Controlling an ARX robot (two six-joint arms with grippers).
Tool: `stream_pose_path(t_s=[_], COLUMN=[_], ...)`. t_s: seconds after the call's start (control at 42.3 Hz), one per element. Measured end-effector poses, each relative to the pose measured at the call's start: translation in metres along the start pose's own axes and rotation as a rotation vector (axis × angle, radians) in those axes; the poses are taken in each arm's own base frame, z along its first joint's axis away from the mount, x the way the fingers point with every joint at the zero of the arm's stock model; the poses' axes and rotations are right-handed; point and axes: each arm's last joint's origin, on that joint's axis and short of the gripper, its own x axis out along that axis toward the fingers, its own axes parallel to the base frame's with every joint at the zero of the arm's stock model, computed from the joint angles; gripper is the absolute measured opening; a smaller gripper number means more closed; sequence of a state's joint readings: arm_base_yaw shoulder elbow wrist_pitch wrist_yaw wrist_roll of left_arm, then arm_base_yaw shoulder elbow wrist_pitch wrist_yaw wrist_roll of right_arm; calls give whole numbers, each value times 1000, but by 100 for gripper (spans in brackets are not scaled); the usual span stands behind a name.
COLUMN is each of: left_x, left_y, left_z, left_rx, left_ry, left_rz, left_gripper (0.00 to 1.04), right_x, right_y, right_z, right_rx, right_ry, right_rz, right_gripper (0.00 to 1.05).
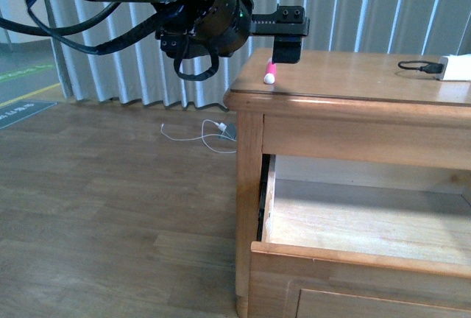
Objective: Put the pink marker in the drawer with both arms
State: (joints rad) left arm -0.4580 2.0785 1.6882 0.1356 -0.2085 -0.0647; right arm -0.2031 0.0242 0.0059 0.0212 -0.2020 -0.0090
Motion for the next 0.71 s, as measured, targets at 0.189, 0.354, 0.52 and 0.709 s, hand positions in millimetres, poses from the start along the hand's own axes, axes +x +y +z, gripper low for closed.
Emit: stream_pose_path(t_s=[0.189, 0.354, 0.52, 0.709], left_x=[20, 29, 33, 37], left_y=[-12, -17, -18, -14], left_z=[-10, -16, -13, -10], left_rx=[-8, -3, -9, -5], left_ry=[51, 111, 118, 125], left_rz=[10, 25, 25, 48], left_gripper=[99, 98, 91, 53], right_x=[0, 0, 0, 0], right_y=[0, 0, 0, 0], right_z=[0, 0, 0, 0], right_rx=[0, 0, 0, 0], right_ry=[0, 0, 0, 0], right_rz=[0, 0, 0, 0], right_gripper=[96, 96, 96, 96])
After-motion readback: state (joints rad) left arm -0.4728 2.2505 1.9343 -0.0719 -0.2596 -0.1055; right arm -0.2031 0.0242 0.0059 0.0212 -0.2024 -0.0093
